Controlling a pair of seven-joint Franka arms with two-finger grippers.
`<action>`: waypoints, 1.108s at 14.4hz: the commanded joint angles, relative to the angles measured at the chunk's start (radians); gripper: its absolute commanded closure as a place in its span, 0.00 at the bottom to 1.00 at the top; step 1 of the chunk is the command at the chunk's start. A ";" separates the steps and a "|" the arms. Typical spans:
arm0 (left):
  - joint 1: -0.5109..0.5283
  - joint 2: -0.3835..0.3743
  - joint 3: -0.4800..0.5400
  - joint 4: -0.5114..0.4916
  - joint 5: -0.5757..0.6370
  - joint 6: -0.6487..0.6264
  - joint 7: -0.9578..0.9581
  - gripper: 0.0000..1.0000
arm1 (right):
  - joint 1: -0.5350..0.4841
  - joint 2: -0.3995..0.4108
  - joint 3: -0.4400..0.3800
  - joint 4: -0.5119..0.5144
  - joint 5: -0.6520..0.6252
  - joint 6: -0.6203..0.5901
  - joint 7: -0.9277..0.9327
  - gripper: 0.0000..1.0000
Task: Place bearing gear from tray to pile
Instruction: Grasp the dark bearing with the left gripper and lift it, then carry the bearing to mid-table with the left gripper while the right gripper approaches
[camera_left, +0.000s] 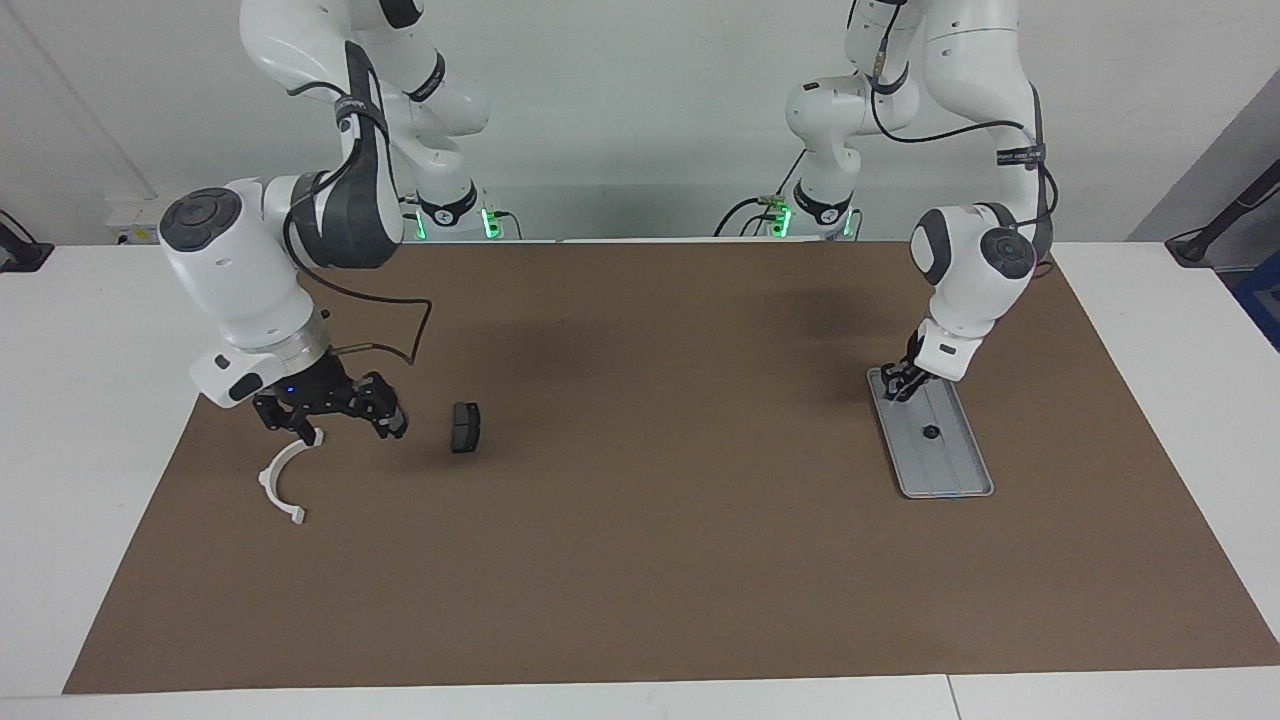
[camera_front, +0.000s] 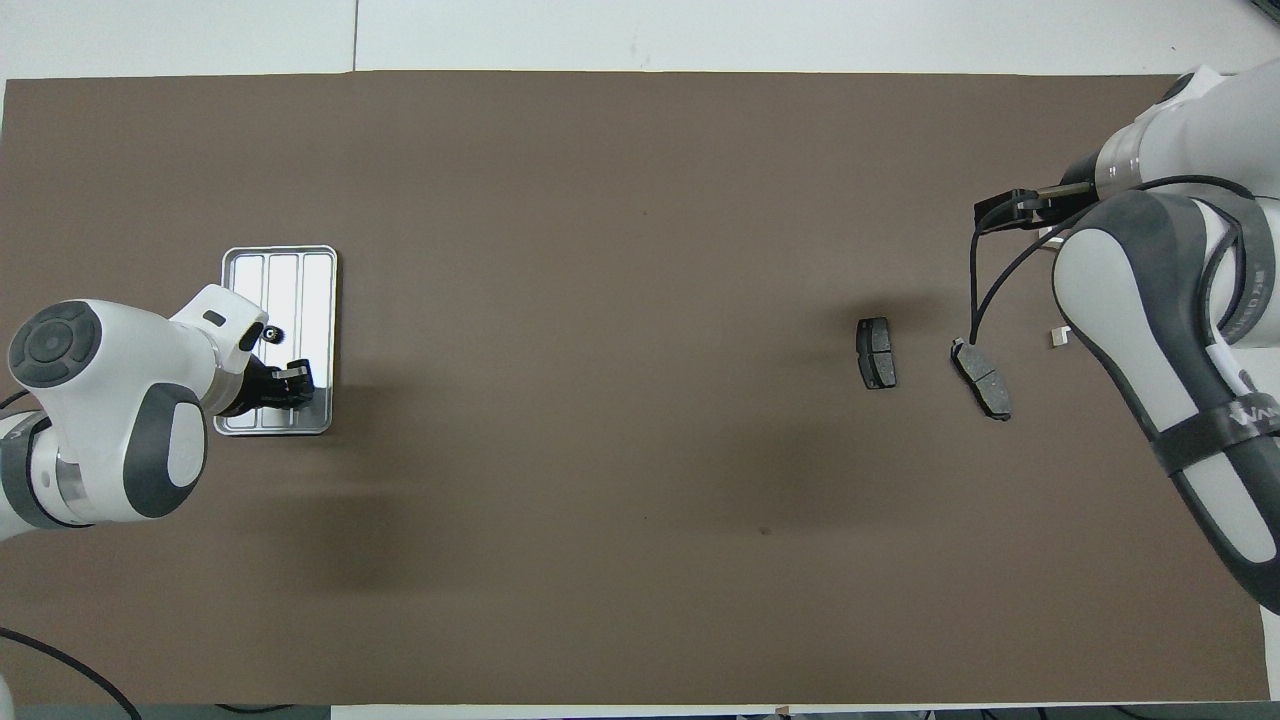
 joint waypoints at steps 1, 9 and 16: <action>-0.018 0.007 0.005 0.134 0.018 -0.153 -0.082 1.00 | -0.015 0.002 0.009 0.004 0.002 0.017 -0.037 0.00; -0.280 0.099 0.005 0.403 0.007 -0.281 -0.539 1.00 | -0.010 0.006 0.009 -0.002 0.001 0.031 -0.040 0.00; -0.521 0.370 0.010 0.693 0.021 -0.260 -0.912 1.00 | -0.023 0.006 0.009 -0.008 0.001 0.032 -0.063 0.00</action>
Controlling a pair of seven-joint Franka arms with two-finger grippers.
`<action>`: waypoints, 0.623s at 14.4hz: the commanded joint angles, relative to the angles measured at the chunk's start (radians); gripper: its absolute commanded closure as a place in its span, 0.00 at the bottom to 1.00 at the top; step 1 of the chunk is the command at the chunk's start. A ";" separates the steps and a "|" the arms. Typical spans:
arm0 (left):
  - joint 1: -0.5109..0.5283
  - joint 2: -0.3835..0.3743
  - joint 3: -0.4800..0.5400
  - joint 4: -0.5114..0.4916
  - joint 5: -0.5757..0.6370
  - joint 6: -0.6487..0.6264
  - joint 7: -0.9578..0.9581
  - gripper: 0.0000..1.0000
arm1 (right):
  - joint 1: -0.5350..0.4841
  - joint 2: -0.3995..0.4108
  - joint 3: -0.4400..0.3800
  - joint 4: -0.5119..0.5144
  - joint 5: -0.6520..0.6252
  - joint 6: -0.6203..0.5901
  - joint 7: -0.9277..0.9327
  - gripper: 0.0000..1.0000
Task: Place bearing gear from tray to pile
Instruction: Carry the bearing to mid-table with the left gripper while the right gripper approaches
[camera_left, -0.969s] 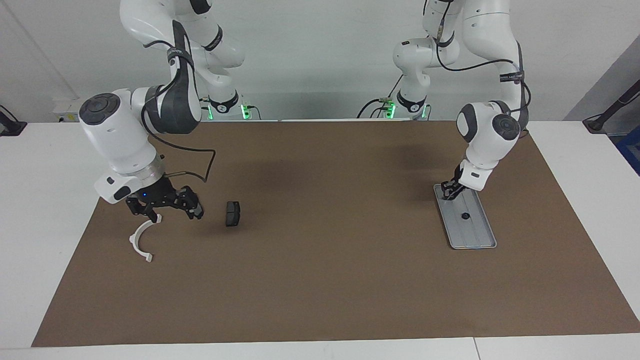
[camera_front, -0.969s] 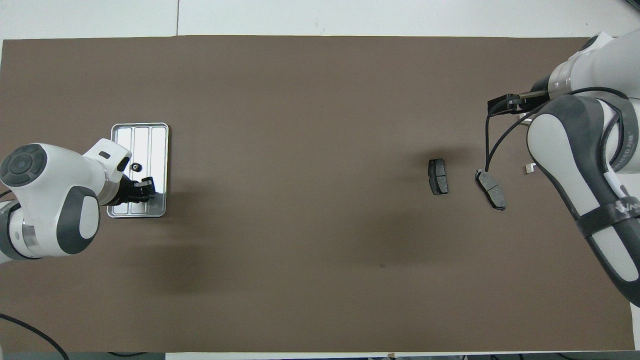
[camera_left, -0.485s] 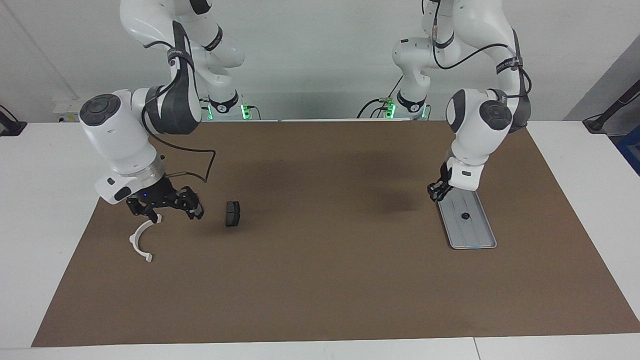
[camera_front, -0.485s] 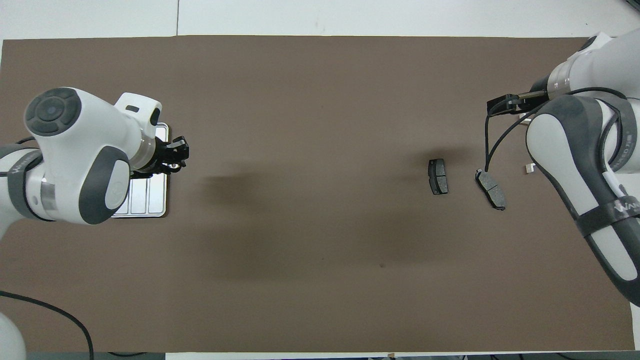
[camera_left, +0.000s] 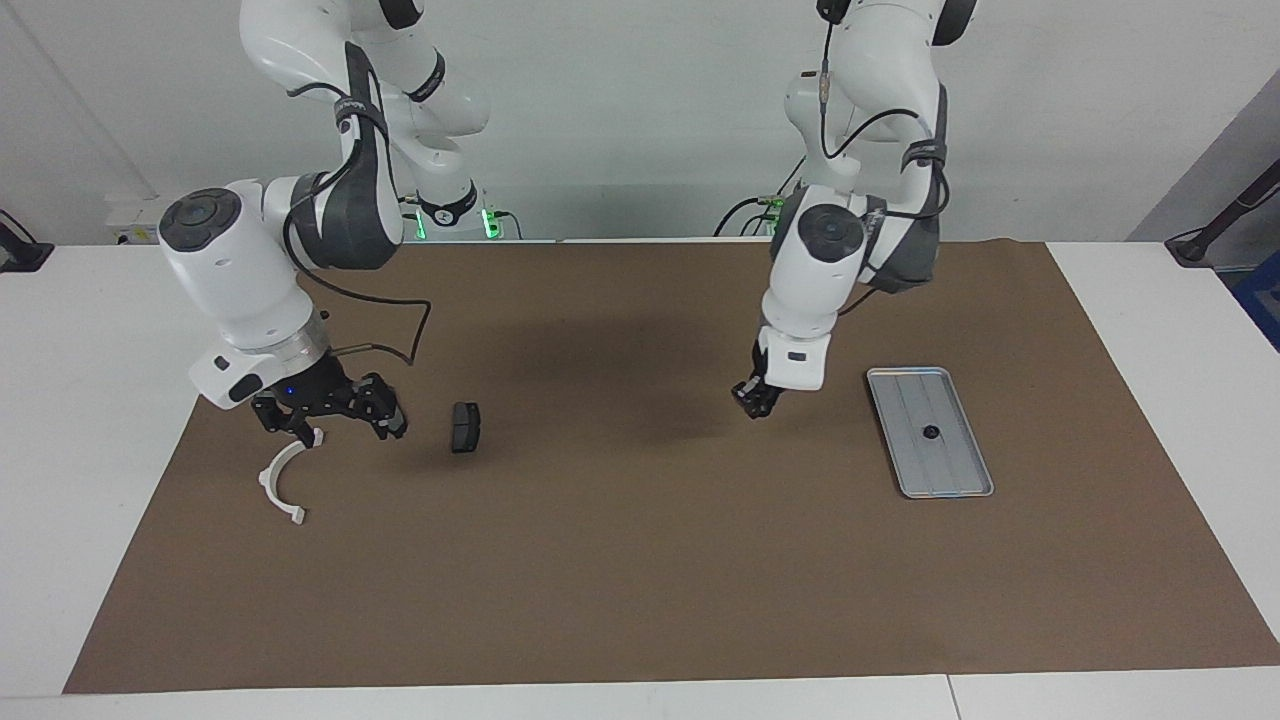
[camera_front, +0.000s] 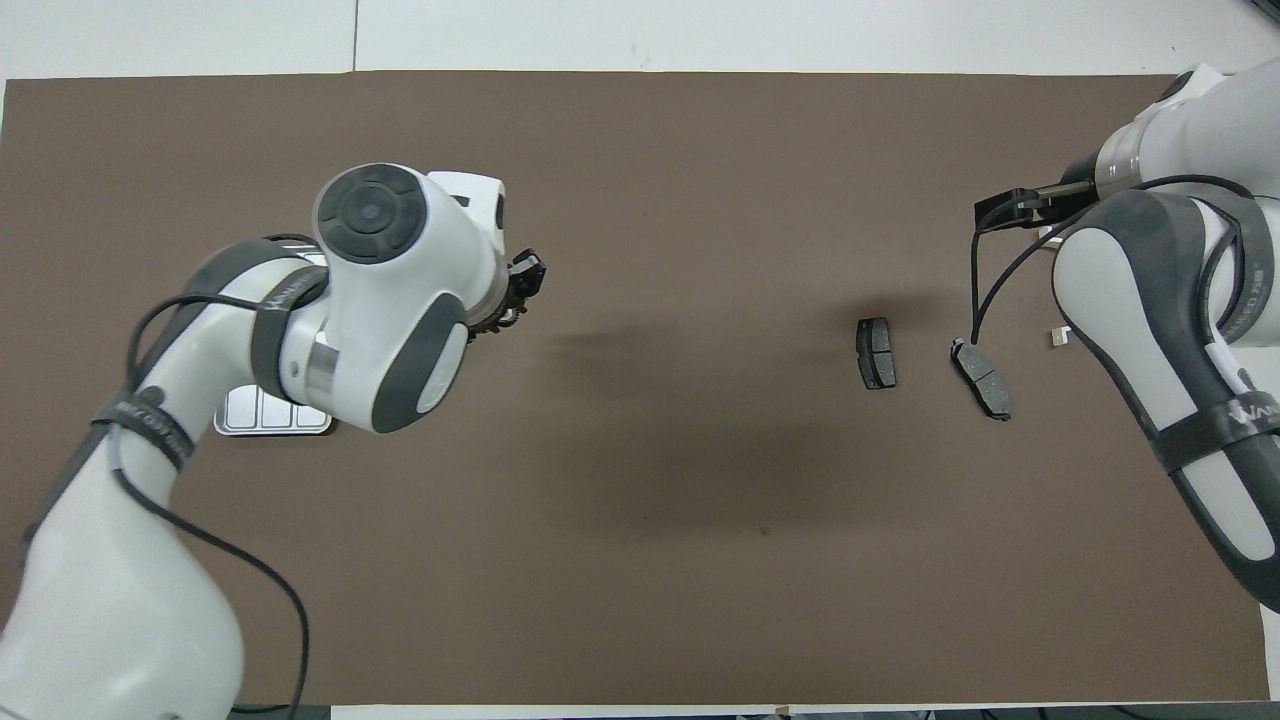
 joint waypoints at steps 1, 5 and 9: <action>-0.043 0.125 0.019 0.118 0.021 0.022 -0.059 1.00 | -0.021 0.003 0.010 -0.005 0.001 0.025 -0.042 0.00; -0.063 0.110 0.019 -0.002 0.036 0.102 -0.059 1.00 | -0.014 0.003 0.010 -0.006 0.004 0.030 -0.034 0.00; -0.068 0.105 0.017 -0.048 0.038 0.145 -0.059 1.00 | -0.007 0.003 0.010 -0.006 0.007 0.030 -0.028 0.00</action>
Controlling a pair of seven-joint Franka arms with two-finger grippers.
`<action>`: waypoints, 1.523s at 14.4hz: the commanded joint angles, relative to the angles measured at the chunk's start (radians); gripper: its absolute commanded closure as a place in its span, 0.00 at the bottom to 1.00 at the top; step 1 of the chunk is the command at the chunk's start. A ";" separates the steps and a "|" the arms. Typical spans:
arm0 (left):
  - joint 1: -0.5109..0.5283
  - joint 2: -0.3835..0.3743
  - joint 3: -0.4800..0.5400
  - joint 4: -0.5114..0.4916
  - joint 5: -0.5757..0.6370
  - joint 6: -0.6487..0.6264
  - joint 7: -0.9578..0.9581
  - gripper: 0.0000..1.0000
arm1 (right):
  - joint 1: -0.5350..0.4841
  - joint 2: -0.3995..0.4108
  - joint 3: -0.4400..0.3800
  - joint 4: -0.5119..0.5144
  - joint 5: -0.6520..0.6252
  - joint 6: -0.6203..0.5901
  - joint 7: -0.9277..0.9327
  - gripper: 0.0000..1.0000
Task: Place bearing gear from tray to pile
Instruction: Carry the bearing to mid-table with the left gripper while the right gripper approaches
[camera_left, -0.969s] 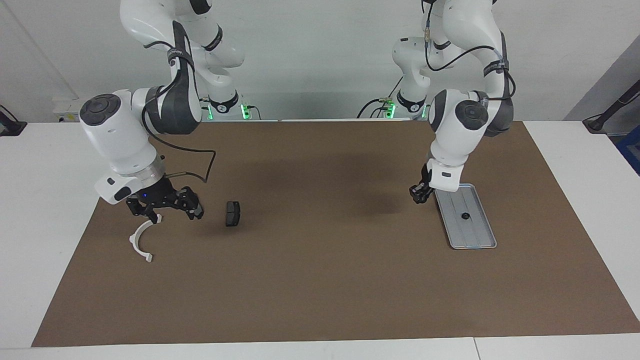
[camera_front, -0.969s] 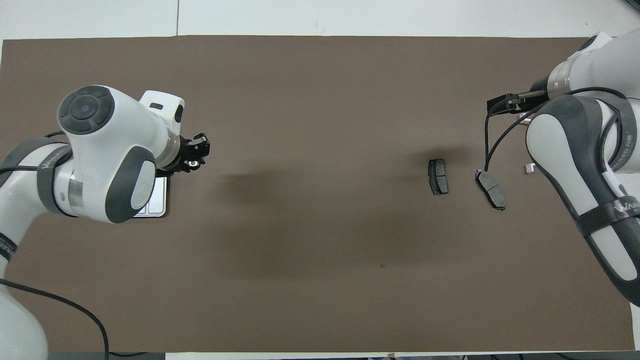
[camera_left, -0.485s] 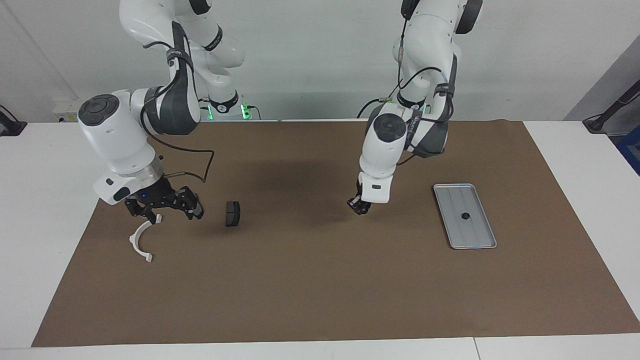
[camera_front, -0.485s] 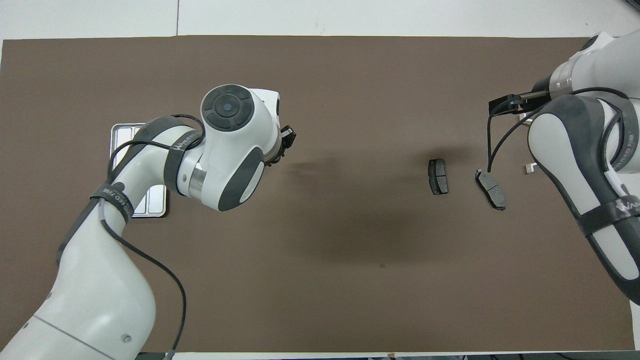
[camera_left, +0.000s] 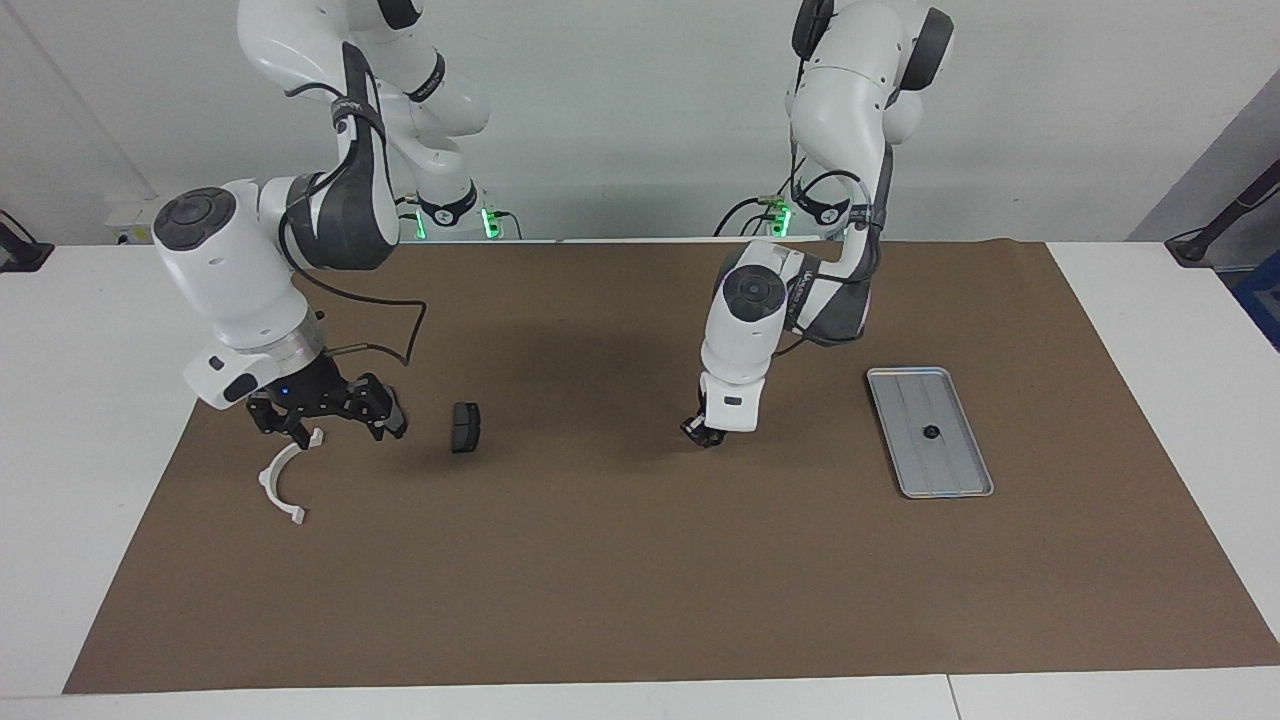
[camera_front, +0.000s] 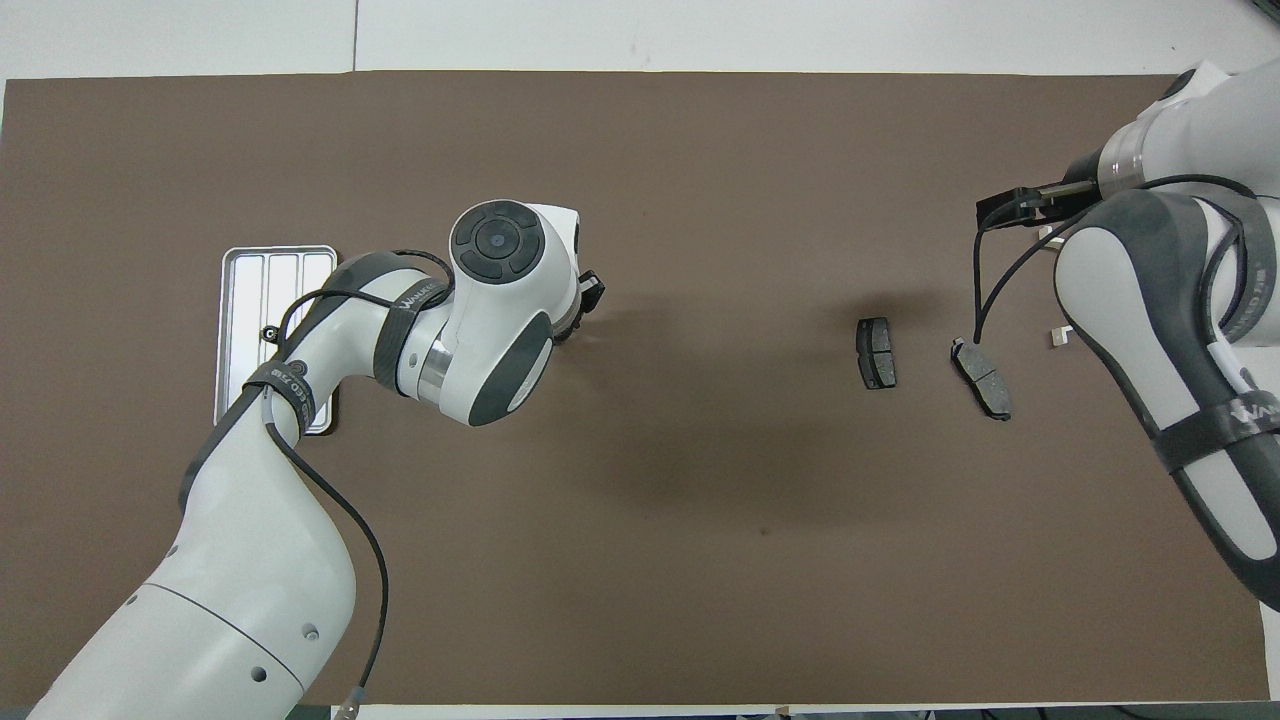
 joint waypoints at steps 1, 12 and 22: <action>-0.019 -0.029 0.014 -0.071 0.018 0.057 -0.012 1.00 | 0.001 0.002 0.006 -0.006 0.014 0.019 -0.014 0.00; -0.011 -0.043 0.014 -0.060 0.017 0.004 -0.012 0.00 | 0.221 0.002 0.004 0.041 -0.014 0.010 0.222 0.00; 0.209 -0.222 0.014 -0.131 0.017 -0.171 0.316 0.00 | 0.313 0.007 0.004 0.084 -0.042 -0.153 0.243 0.00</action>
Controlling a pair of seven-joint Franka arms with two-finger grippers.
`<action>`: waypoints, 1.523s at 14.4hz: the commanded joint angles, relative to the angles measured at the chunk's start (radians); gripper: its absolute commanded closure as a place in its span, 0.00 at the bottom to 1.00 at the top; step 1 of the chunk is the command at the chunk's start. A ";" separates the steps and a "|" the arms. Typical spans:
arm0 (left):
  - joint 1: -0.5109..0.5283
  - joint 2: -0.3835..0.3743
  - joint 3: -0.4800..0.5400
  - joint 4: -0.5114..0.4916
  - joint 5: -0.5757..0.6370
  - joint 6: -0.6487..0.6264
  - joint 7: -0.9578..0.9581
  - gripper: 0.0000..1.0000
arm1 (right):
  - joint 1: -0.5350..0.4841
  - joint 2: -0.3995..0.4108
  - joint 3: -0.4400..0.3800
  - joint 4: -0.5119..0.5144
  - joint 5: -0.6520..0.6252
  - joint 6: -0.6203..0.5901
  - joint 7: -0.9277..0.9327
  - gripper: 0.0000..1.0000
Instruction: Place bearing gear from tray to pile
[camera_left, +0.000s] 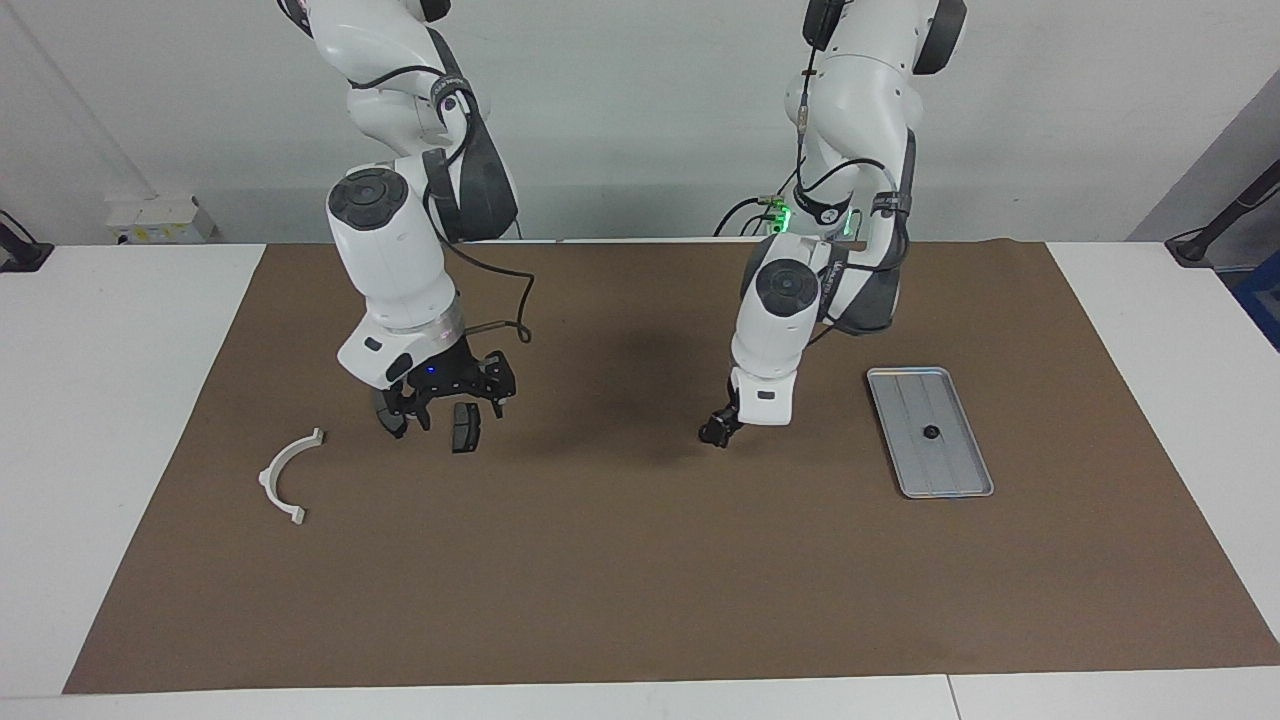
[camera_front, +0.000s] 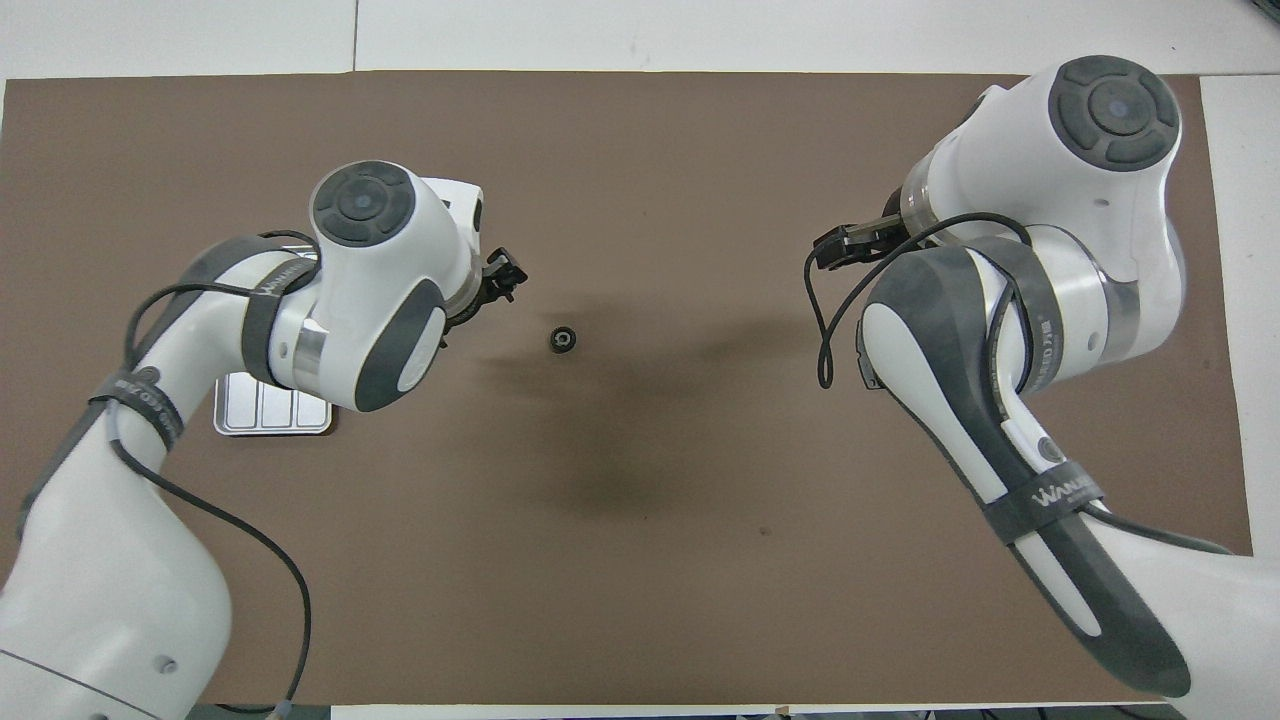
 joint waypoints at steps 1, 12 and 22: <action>0.093 -0.081 -0.007 -0.068 0.012 -0.056 0.167 0.00 | 0.078 0.035 -0.003 0.093 -0.017 -0.079 0.107 0.00; 0.391 -0.108 -0.006 -0.196 0.012 0.112 0.703 0.22 | 0.380 0.338 -0.001 0.396 -0.066 -0.119 0.451 0.00; 0.422 -0.087 -0.006 -0.263 0.012 0.238 0.714 0.38 | 0.449 0.409 0.000 0.399 -0.064 0.006 0.534 0.00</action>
